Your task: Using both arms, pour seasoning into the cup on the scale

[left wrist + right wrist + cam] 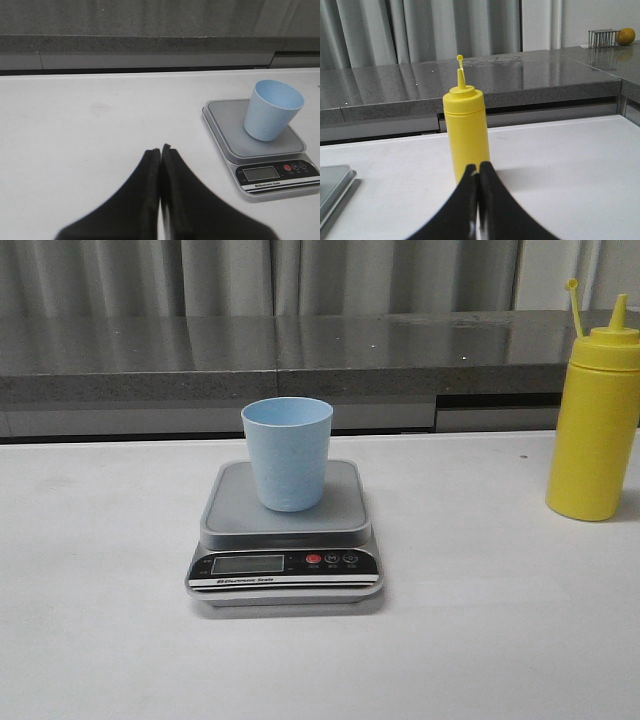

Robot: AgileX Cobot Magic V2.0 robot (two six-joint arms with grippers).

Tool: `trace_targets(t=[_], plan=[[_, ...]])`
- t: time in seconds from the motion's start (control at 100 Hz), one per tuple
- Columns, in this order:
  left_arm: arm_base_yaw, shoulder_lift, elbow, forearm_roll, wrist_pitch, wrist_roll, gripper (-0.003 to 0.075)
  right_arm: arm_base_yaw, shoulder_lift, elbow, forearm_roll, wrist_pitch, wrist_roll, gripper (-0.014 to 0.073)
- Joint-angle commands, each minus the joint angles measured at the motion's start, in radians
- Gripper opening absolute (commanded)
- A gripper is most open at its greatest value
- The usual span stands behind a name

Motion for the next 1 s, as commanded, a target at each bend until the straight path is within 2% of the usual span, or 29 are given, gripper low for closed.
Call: trace_targets(t=[0.0,0.37,0.54,0.69,0.99], plan=[[0.003,0.009,-0.029,-0.014,-0.076,-0.010,-0.0020,0.001,-0.023,-0.017,0.002,-0.074,-0.008,-0.0067],[0.004,0.003,-0.008,-0.004,-0.080,-0.010,-0.0020,0.001,-0.023,-0.017,0.002,-0.074,-0.008,-0.0067],[0.018,-0.051,0.081,0.004,-0.188,-0.010,-0.0020,0.001,-0.023,-0.017,0.002,-0.074,-0.008,-0.0067],[0.052,-0.116,0.182,0.111,-0.360,-0.084,-0.0020,0.001,-0.023,-0.017,0.002,-0.074,-0.008,-0.0067],[0.164,-0.269,0.319,0.126,-0.363,-0.090,-0.0020,0.001,-0.023,-0.017,0.002,-0.074,-0.008,-0.0067]])
